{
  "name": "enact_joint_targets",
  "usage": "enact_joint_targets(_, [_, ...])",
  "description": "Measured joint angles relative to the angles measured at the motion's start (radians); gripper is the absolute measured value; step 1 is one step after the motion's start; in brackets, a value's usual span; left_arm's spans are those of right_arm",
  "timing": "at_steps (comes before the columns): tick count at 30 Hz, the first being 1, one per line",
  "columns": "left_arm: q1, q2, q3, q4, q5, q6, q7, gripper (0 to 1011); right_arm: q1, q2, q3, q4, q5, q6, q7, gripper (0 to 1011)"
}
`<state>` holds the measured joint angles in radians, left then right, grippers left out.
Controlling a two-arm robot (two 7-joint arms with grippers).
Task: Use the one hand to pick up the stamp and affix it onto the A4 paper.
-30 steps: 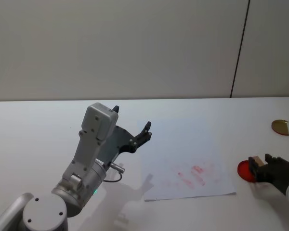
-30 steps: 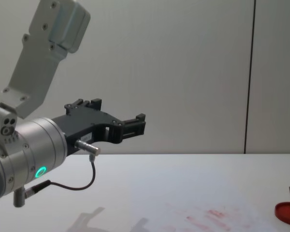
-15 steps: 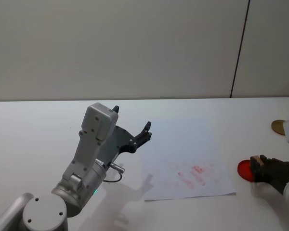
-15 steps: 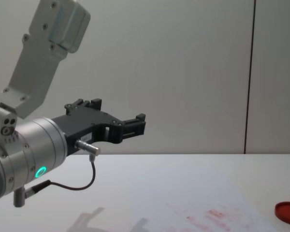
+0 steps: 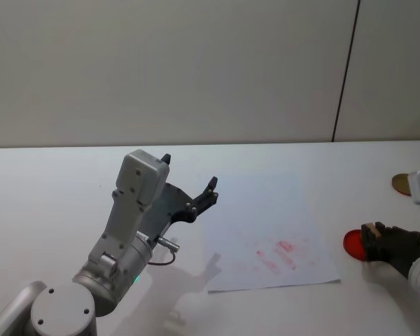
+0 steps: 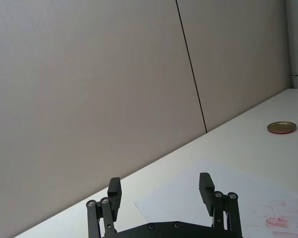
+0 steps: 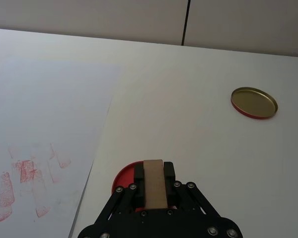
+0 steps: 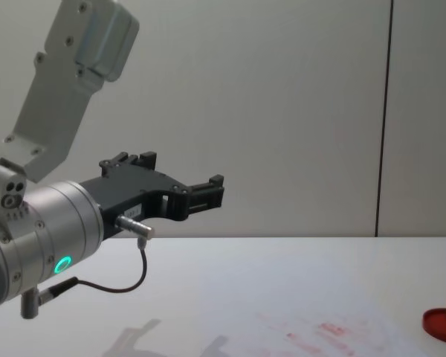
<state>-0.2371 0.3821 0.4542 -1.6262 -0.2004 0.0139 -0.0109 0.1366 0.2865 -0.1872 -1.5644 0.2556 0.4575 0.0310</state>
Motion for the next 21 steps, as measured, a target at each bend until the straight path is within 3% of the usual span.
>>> enact_joint_targets(21, [0.000, 0.000, 0.000, 0.000, 0.000, 0.000, 0.000, 993, 0.032, -0.024, -0.001, 0.065, 0.006, -0.009, 0.018, 214])
